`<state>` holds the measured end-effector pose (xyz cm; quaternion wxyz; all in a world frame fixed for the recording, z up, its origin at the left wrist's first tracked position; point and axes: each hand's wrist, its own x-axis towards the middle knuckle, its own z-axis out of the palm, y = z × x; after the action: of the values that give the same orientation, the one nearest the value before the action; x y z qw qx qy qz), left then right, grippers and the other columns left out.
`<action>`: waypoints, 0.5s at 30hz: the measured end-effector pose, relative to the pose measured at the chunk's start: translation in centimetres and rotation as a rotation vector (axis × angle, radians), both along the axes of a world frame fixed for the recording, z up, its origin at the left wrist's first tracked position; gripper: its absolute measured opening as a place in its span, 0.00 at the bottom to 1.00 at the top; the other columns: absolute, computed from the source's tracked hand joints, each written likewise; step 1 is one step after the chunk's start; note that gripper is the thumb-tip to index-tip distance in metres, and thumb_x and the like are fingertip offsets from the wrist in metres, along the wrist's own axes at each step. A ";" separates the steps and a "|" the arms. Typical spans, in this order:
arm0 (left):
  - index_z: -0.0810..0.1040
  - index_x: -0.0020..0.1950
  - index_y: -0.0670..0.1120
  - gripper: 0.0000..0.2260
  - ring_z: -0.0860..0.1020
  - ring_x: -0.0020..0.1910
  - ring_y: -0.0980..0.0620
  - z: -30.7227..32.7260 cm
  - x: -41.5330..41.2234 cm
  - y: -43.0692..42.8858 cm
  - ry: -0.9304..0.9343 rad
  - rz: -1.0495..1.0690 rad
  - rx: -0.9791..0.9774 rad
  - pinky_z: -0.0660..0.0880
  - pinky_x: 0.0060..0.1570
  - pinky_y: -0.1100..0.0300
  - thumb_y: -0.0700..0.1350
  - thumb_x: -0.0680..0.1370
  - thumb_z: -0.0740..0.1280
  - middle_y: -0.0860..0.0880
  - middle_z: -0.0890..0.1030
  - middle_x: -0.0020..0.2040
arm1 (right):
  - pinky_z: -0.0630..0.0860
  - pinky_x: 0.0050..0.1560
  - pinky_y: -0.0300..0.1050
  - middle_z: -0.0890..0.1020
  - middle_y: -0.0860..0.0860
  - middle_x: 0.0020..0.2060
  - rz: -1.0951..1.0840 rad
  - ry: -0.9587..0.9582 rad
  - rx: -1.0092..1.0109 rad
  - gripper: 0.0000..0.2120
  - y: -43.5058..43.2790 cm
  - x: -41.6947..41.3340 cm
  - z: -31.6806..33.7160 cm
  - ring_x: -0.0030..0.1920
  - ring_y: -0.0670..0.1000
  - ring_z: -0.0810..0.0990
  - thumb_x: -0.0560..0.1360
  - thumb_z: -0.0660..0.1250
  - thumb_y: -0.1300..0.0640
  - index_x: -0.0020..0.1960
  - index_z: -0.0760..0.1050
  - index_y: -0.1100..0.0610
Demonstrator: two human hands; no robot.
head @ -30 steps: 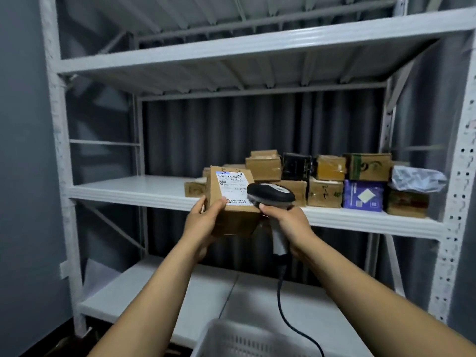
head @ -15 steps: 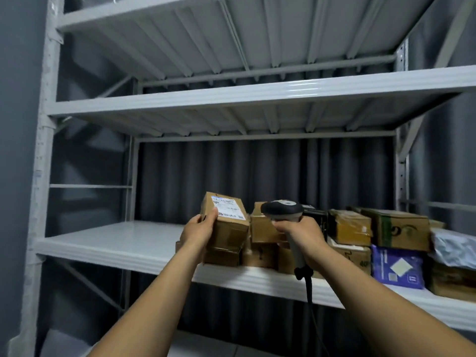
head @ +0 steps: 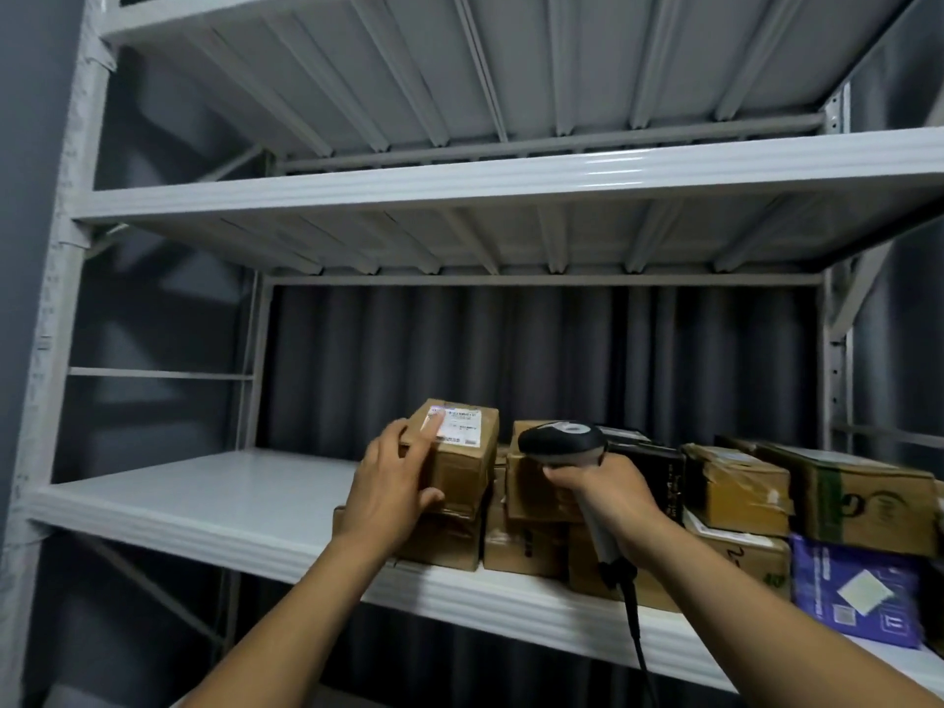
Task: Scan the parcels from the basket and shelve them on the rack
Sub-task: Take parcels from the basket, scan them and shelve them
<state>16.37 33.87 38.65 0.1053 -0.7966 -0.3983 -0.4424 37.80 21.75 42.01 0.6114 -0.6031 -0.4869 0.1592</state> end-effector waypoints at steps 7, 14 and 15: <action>0.59 0.76 0.54 0.31 0.61 0.72 0.45 0.8 1.4 1.6 0.029 0.014 0.013 0.71 0.63 0.53 0.43 0.76 0.69 0.48 0.54 0.77 | 0.76 0.38 0.42 0.85 0.53 0.40 -0.054 -0.042 -0.017 0.09 0.7 0.9 -0.2 0.40 0.51 0.83 0.69 0.76 0.55 0.46 0.82 0.58; 0.58 0.76 0.55 0.32 0.62 0.72 0.45 2.7 3.5 4.2 0.060 -0.066 -0.061 0.71 0.66 0.50 0.40 0.76 0.68 0.48 0.56 0.76 | 0.82 0.44 0.48 0.86 0.54 0.40 -0.031 -0.027 -0.019 0.07 2.0 1.3 -0.2 0.42 0.53 0.84 0.69 0.77 0.56 0.44 0.83 0.58; 0.58 0.76 0.55 0.32 0.62 0.72 0.46 2.9 3.7 4.4 0.069 -0.069 -0.070 0.70 0.65 0.50 0.40 0.76 0.68 0.48 0.57 0.75 | 0.83 0.47 0.50 0.86 0.54 0.40 -0.031 -0.028 -0.025 0.07 2.3 1.4 -0.2 0.42 0.53 0.84 0.68 0.77 0.56 0.44 0.83 0.58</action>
<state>20.08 38.25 41.53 0.0754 -0.8278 -0.3820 -0.4038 39.22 24.04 41.84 0.5995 -0.6203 -0.4840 0.1473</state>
